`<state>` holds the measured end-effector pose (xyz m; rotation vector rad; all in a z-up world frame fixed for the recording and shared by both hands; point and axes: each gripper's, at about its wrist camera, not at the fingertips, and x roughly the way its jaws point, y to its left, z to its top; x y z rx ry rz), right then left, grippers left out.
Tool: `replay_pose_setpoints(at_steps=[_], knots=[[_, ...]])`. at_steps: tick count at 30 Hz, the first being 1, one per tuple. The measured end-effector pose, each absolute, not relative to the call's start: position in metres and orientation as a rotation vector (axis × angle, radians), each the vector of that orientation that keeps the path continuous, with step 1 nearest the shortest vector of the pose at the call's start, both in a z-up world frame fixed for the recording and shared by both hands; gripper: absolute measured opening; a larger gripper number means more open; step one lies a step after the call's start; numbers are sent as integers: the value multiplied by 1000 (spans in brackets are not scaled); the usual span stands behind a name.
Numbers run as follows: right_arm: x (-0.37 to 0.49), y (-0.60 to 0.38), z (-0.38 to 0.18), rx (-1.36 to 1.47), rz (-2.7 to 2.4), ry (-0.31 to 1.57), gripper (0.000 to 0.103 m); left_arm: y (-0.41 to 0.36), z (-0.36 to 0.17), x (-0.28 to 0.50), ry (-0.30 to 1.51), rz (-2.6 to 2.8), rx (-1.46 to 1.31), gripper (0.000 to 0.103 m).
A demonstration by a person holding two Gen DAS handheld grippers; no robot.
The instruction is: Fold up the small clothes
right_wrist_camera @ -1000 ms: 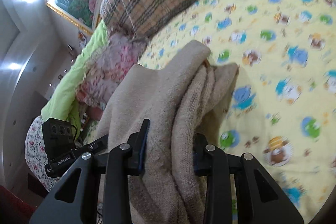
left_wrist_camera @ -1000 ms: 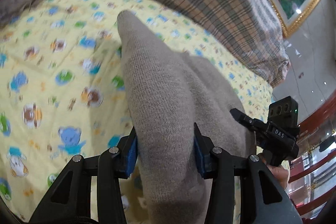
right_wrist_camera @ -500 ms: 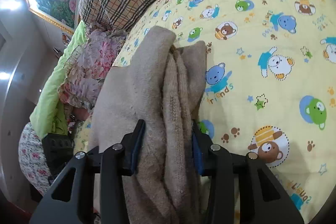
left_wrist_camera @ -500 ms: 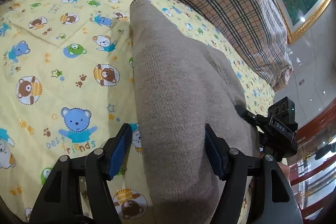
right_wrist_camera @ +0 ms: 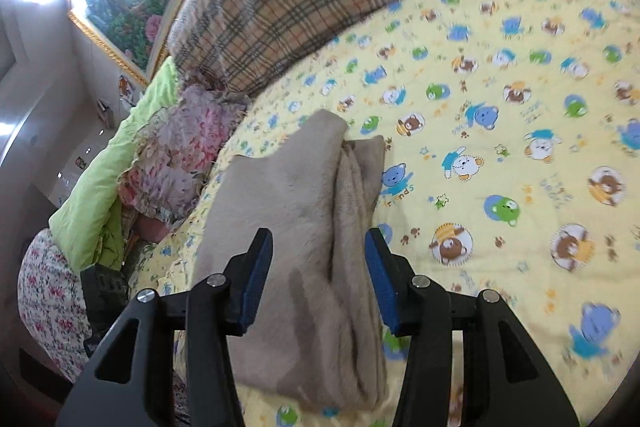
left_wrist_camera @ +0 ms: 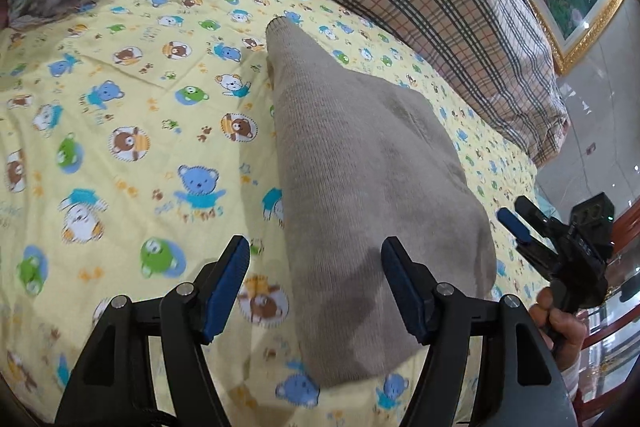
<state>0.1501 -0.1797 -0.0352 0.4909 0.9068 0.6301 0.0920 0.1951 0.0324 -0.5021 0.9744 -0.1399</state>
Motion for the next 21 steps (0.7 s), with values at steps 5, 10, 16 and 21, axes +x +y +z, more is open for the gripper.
replay_pose_setpoints(at_steps=[5,10,16,21], knots=[[115,-164,-29,417,690,882,49,189,36,72,984,-137,-451,69],[95,-149,-40,316,695,910,44,184,34,56,1003,-156,-399,69],[103,-153,-70,264,601,996,26,194,11,54,1047,-114,-419,71],[106,-153,-79,221,565,994,10,176,12,52,1032,-72,-278,71]])
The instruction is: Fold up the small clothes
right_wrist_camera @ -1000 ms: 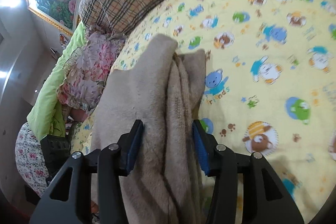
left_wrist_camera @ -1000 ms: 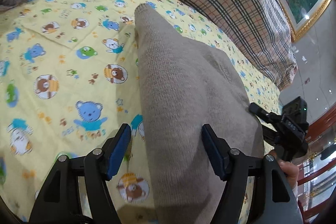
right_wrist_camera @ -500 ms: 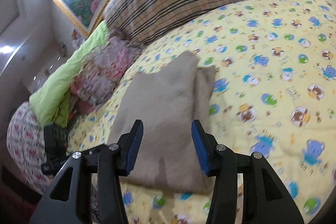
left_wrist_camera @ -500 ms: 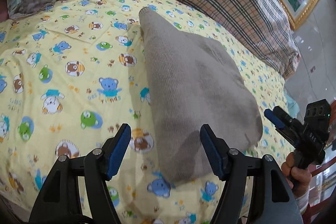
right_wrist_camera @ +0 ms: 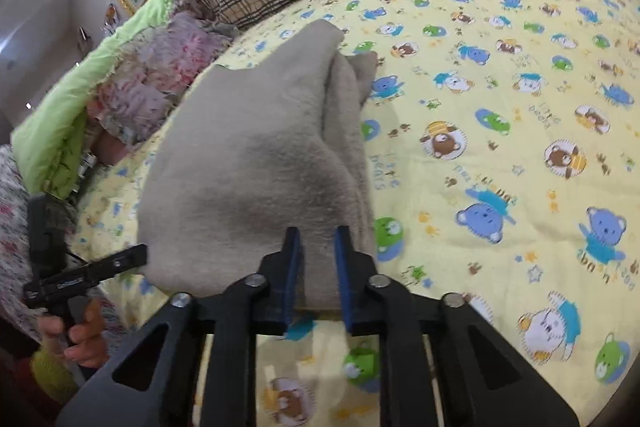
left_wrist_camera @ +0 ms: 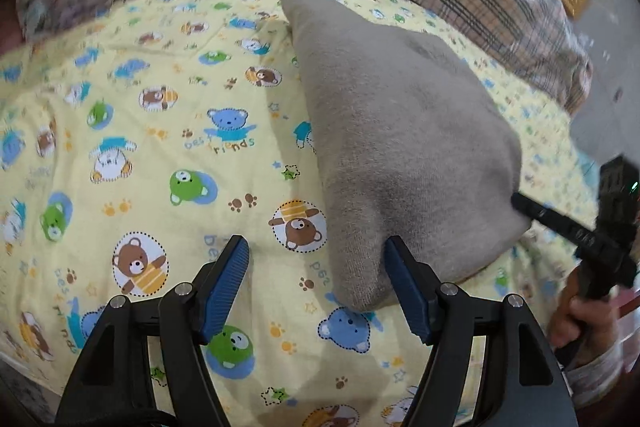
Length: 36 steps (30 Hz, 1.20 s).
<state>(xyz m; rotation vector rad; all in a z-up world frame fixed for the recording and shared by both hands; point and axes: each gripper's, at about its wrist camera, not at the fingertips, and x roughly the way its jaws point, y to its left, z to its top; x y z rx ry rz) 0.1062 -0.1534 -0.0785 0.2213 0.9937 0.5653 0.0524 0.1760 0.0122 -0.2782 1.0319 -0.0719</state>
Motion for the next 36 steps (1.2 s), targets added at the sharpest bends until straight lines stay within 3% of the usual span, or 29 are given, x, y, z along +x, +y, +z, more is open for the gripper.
replay_pose_setpoints(at_steps=[11,17,22,27,36], knots=[[75,-162,-56,199,568,945,14,168,37,23,962,-19,-224,72],[55,-164,-44,208,592,926,14,151,50,4,926,-23,-175,81],[39,-162,-42,193,602,927,18,138,54,-10,918,-26,-166,82],[23,-164,-39,187,611,910,35,129,53,-23,916,-22,-134,83],[-2,-168,-45,163,602,903,46,118,49,-40,903,1,-92,83]])
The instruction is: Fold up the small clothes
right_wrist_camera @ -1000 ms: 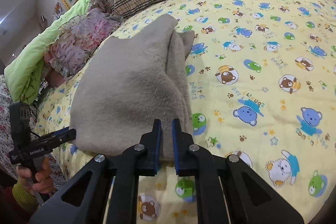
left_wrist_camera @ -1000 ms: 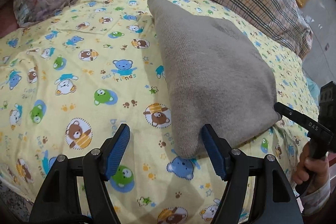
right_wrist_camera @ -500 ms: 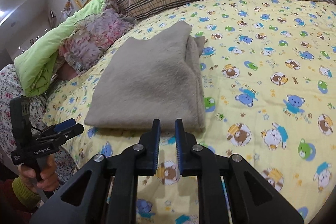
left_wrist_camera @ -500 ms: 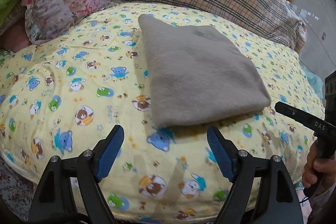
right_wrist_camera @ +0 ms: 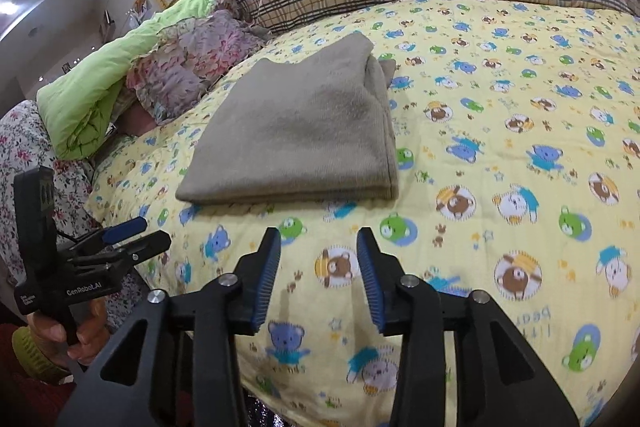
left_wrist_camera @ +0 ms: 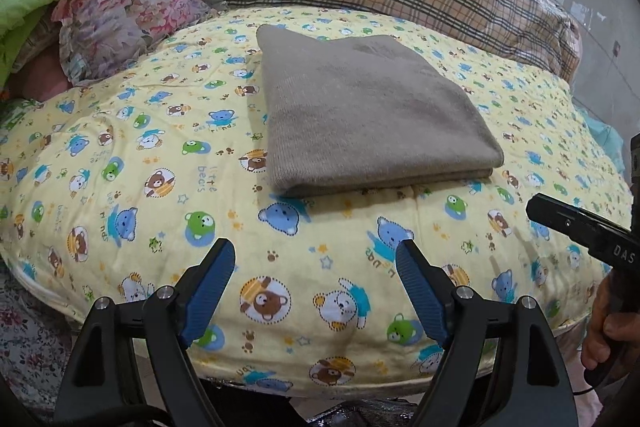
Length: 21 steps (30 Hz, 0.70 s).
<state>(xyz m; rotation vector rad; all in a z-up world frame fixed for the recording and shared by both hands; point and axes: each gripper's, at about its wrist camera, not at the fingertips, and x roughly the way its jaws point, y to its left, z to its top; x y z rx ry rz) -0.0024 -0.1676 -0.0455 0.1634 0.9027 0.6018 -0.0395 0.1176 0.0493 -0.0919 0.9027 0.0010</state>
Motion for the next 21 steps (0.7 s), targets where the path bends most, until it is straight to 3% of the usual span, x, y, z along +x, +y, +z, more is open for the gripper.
replay_pose_setpoints(at_steps=[13,21], knots=[[-24,-162,-43,107,606,873,66,123,57,-49,870,49,-60,83],[-24,-158,-19,66,612,824,85,129,87,-45,814,27,-61,84]])
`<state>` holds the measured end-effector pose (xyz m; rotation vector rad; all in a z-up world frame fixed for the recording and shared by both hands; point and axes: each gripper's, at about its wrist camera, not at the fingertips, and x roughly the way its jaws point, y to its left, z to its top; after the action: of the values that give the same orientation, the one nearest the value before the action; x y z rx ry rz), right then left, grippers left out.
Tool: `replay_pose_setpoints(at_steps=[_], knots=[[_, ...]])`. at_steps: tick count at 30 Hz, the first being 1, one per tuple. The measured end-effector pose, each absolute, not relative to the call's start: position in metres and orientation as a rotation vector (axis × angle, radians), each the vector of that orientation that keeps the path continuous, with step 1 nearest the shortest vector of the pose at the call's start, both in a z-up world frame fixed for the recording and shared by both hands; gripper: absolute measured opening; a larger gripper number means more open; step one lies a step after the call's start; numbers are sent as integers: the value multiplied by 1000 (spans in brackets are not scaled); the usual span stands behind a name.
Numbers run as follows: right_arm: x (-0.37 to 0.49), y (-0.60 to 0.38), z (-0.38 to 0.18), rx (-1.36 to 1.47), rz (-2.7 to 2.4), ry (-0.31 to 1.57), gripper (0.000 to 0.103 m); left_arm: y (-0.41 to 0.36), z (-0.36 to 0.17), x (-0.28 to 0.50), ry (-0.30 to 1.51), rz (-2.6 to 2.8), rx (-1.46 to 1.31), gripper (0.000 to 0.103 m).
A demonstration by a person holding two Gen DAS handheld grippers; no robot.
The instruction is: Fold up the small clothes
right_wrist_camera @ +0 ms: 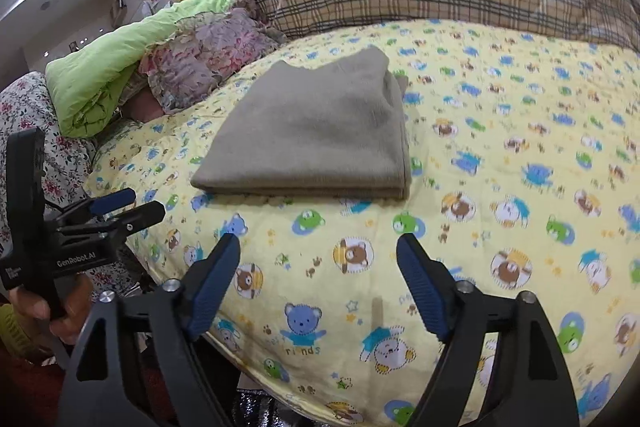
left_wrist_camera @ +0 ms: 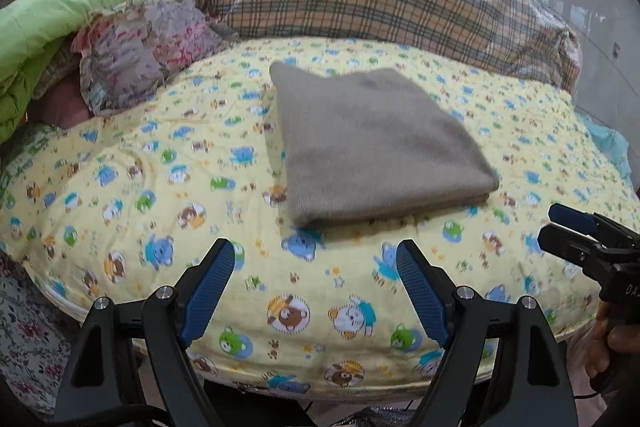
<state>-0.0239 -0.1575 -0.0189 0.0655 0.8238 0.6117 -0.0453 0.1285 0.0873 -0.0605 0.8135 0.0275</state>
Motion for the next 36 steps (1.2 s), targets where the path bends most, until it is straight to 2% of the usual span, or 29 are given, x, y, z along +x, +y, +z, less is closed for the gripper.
replay_pose_setpoints(at_steps=[5,9,11,25,36], knots=[[-20,-156,2,42,623,786,89,133,109,-41,773,33,-77,85],[-18,-157,15,39,626,746,101,133,112,-36,769,57,-84,95],[-16,-157,13,41,627,740,102,131,105,-35,779,69,-74,95],[-1,-145,-48,42,583,839,102,115,55,-31,775,110,22,95],[12,-132,-54,6,605,830,102,112,41,-11,830,101,38,95]])
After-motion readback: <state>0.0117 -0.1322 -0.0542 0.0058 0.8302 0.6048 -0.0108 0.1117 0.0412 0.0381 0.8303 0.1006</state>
